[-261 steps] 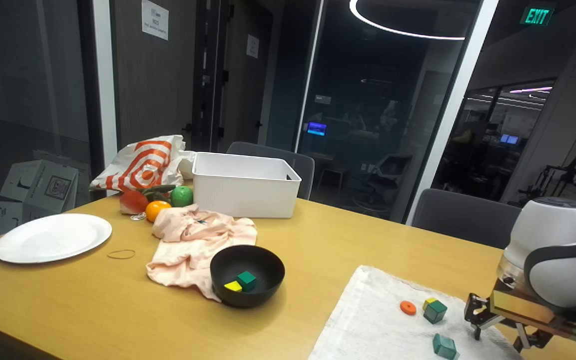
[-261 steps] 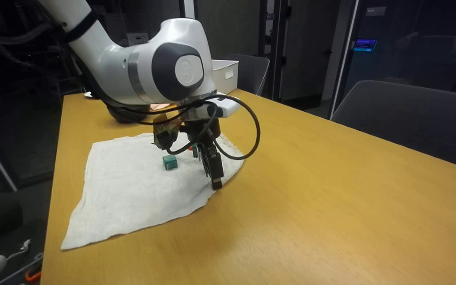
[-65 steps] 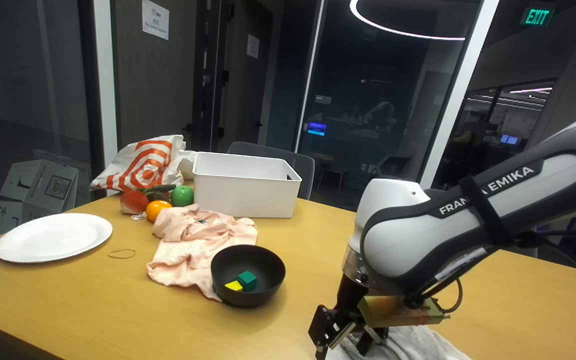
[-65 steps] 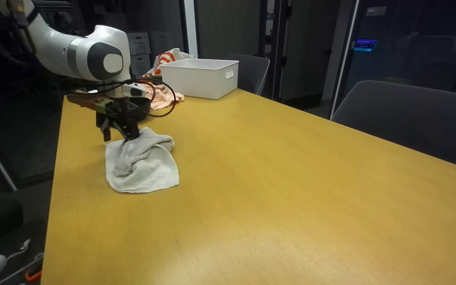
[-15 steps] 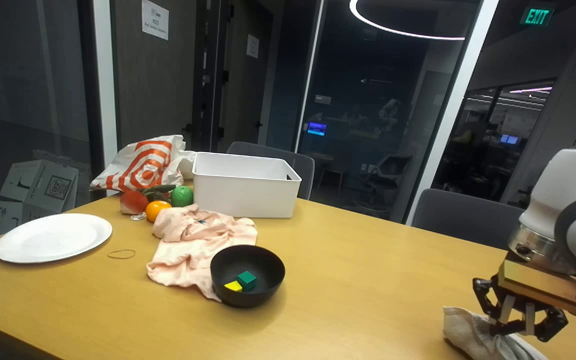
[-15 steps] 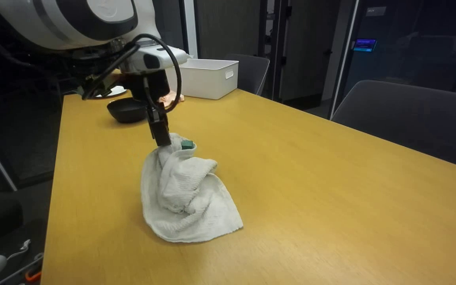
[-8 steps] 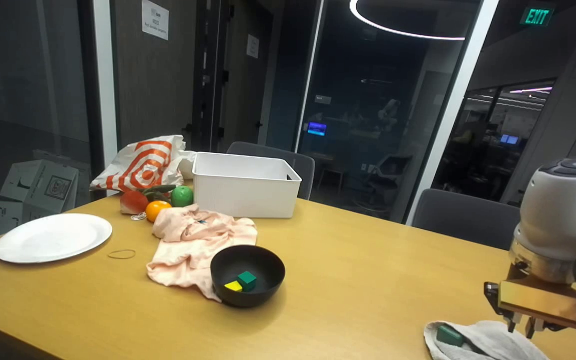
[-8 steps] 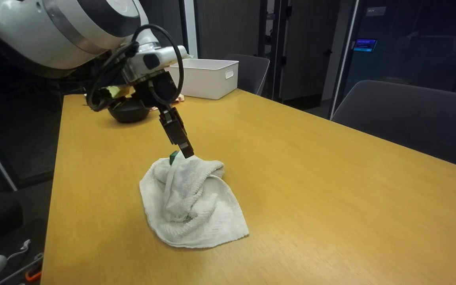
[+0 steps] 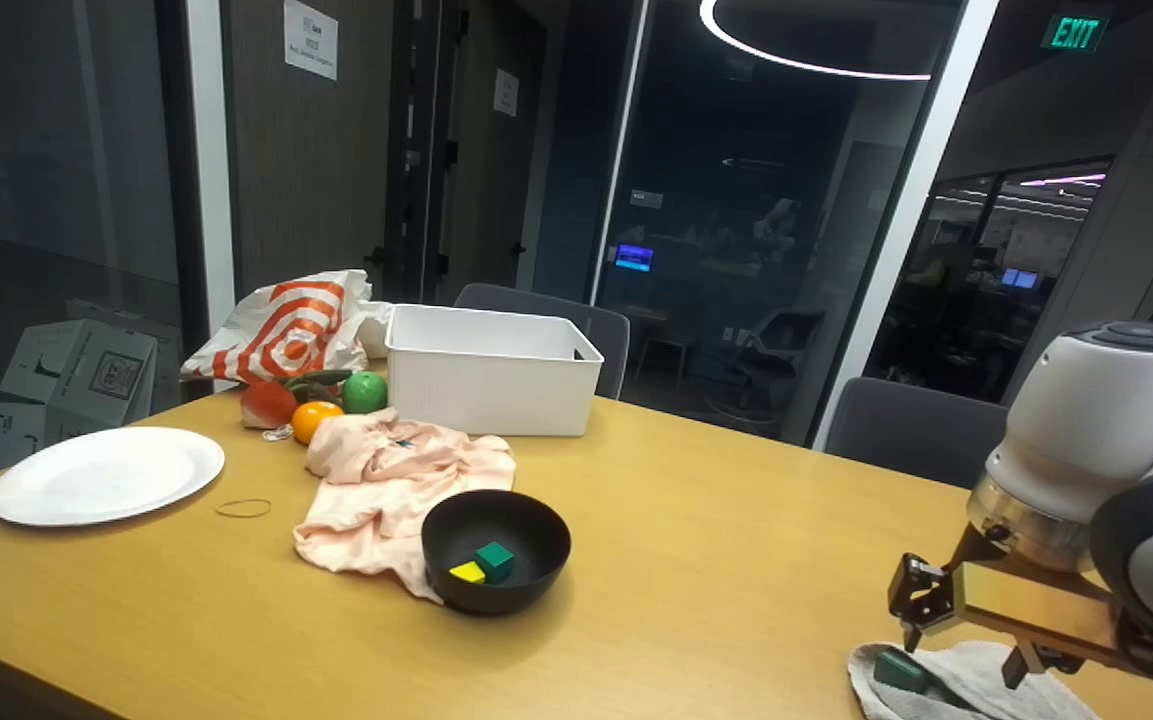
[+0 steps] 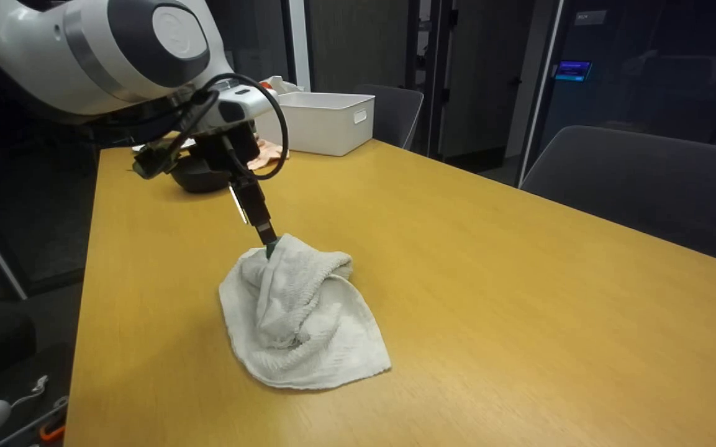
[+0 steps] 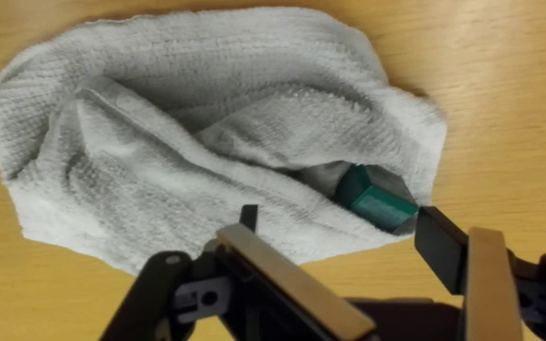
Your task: Fold the towel
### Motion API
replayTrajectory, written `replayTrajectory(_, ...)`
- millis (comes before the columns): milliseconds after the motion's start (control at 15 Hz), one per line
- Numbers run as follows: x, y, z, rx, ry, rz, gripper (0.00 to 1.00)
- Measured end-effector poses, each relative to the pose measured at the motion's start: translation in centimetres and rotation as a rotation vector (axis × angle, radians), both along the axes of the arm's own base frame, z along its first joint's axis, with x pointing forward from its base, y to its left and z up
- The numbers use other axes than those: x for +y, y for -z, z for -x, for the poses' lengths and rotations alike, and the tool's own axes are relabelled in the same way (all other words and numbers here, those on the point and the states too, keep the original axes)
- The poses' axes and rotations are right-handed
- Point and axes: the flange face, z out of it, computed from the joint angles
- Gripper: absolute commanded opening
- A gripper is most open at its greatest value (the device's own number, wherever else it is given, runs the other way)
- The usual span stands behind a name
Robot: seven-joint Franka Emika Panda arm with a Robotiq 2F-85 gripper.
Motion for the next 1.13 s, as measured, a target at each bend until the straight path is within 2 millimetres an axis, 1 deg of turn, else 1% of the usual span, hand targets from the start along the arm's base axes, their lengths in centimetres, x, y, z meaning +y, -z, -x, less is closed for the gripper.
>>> replayTrajectory(133, 0.5, -0.6, 0.1, -0.002, -0.018, -0.011, 1.0)
replayTrajectory(333, 0.2, -2.3, 0.4, -0.02, -0.009, 0.004, 1.0)
replayTrajectory(600, -1.4, -5.5, 1.1, -0.032, 0.041, 0.045, 1.0)
replayTrajectory(800, -2.6, -7.2, 2.1, -0.011, 0.097, 0.066, 1.0)
replayTrajectory(933, -3.0, -7.9, 2.5, -0.004, 0.117, 0.065, 1.0)
replayTrajectory(1133, -3.0, -8.0, 2.7, -0.003, 0.12, 0.066, 1.0)
